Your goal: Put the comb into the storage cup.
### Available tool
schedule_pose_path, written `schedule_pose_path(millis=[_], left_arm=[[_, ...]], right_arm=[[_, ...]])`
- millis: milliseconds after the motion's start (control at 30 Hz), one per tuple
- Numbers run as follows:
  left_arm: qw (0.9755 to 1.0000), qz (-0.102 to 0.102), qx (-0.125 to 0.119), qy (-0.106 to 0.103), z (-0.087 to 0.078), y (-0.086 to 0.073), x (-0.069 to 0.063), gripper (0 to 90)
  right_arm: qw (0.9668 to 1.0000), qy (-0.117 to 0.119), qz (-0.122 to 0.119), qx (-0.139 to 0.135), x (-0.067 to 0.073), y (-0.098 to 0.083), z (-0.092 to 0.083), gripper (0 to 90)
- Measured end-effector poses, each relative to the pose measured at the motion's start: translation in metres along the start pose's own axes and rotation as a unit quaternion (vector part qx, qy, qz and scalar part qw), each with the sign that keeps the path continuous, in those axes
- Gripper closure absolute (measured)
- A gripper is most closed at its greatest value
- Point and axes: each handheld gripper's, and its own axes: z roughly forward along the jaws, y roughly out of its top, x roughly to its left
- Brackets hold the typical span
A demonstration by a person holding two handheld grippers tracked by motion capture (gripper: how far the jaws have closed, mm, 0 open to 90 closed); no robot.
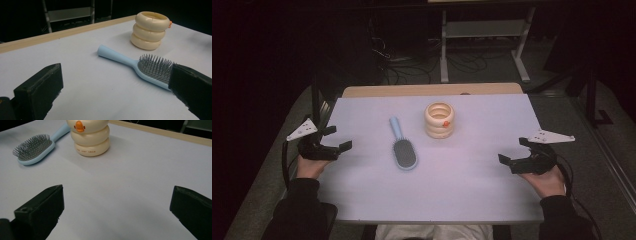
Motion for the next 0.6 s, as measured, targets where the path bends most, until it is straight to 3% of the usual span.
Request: schedule_pose_path(millis=[300, 433, 600], left_arm=[[0.9998, 0.003, -0.016, 0.008, -0.002, 0.001, -0.001, 0.0], [0.9996, 0.025, -0.002, 0.012, -0.001, 0.006, -0.006, 0.0], [0.9995, 0.029, 0.016, 0.006, 0.001, 0.01, -0.01, 0.0]], right_arm=[[1.0, -0.003, 0.003, 0.001, 0.001, 0.0, 0.0, 0.0], [1.0, -0.002, 0.001, 0.001, 0.001, 0.0, 0.0, 0.0], [1.0, 0.003, 0.002, 0.002, 0.002, -0.001, 0.0, 0.0]])
